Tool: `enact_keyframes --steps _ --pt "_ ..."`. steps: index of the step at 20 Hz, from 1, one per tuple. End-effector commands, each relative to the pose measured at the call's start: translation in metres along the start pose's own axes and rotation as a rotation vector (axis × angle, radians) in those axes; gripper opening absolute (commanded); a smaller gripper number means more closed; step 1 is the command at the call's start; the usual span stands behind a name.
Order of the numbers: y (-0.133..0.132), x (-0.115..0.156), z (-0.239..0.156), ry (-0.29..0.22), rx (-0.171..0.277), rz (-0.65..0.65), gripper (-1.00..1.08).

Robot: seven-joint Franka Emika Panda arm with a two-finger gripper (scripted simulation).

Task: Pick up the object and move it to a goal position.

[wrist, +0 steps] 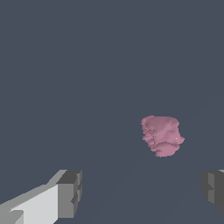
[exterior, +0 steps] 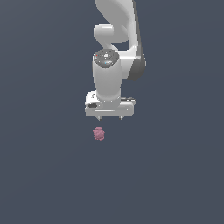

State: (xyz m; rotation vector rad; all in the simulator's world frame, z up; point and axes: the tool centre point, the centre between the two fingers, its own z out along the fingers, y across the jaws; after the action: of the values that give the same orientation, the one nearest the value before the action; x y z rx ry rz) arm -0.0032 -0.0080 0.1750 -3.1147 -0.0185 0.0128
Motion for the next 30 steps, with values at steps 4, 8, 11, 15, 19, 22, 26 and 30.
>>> enact_keyframes --steps 4,8,11,15,19,22,26,30 --pt "0.013 0.002 0.015 0.001 -0.007 -0.058 1.0" --pt "0.027 0.005 0.032 0.002 -0.013 -0.123 1.0" --pt "0.038 0.006 0.046 0.003 -0.018 -0.178 1.0" --pt "0.051 0.006 0.061 0.004 -0.023 -0.237 1.0" --pt "0.059 0.006 0.071 0.004 -0.026 -0.277 1.0" --pt "0.063 0.006 0.076 0.004 -0.027 -0.296 1.0" --pt "0.065 0.006 0.078 0.004 -0.028 -0.305 1.0" --pt "0.065 0.006 0.081 0.003 -0.028 -0.301 1.0"
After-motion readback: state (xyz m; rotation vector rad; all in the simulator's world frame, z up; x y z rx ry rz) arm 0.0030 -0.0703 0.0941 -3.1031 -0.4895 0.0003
